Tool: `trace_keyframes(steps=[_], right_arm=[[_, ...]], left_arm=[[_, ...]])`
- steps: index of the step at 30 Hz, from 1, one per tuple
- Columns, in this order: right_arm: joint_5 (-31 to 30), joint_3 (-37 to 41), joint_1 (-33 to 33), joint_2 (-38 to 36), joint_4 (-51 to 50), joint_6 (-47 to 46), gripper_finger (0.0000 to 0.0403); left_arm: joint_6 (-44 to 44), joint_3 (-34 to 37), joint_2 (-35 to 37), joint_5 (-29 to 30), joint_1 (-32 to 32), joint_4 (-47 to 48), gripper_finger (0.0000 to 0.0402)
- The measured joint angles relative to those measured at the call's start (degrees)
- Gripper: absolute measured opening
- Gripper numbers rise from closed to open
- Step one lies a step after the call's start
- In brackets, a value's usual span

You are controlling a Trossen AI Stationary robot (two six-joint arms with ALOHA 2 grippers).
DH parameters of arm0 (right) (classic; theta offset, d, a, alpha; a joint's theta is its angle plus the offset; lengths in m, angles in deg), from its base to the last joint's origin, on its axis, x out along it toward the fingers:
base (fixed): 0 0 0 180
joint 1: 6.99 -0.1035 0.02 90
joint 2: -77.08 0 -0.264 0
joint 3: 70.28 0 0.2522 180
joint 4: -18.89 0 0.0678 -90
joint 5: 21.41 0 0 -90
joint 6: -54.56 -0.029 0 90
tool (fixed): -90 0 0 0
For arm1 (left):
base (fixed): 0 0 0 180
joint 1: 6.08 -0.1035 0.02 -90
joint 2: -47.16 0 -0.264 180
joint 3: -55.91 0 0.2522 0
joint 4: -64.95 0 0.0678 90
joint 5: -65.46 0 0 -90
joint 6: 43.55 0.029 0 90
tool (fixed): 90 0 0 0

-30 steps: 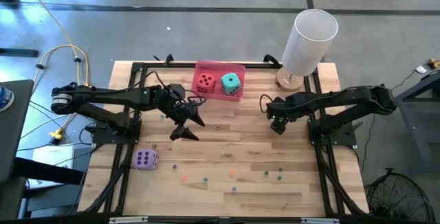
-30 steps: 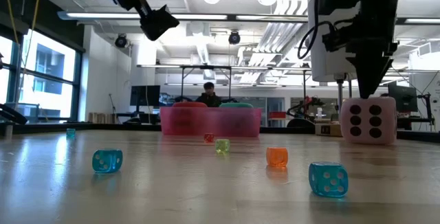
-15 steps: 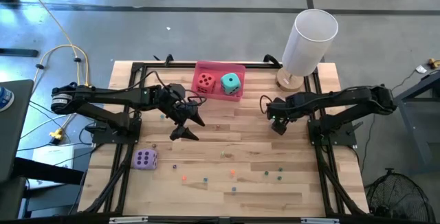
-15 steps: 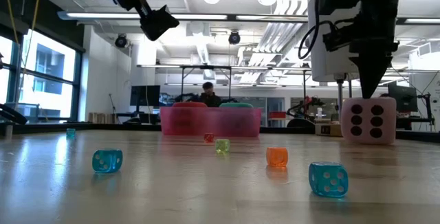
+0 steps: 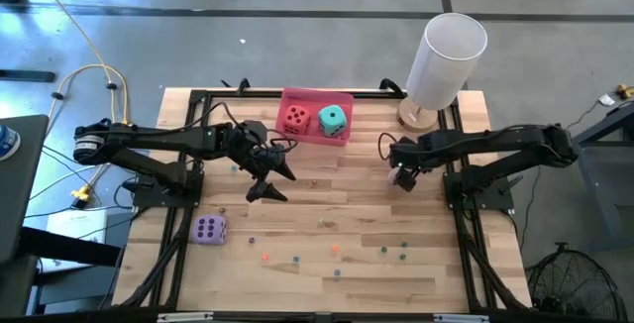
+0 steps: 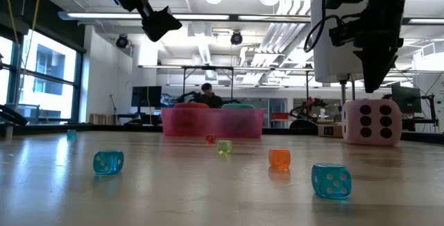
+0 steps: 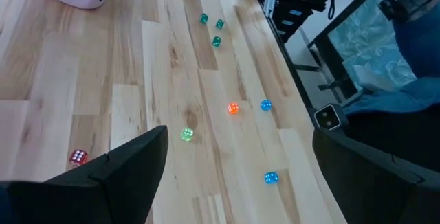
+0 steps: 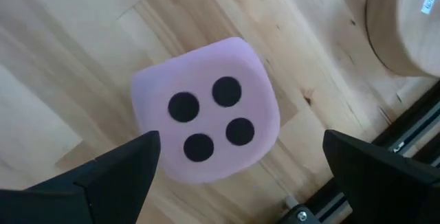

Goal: Pick & Place Dice
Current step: Put the large pink dice into the pink bin

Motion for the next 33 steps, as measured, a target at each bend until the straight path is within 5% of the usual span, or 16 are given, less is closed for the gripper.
trace_keyframes(steps=[10,33], right_arm=[[-1.2,0.0,-1.6,1.0,1.9,14.9,0.0400],[-1.9,4.7,-1.6,0.8,7.3,19.2,0.0400]], left_arm=[[0.4,0.0,0.0,0.0,0.0,0.0,0.0353],[1.1,0.0,0.0,0.0,0.0,0.0,0.0353]])
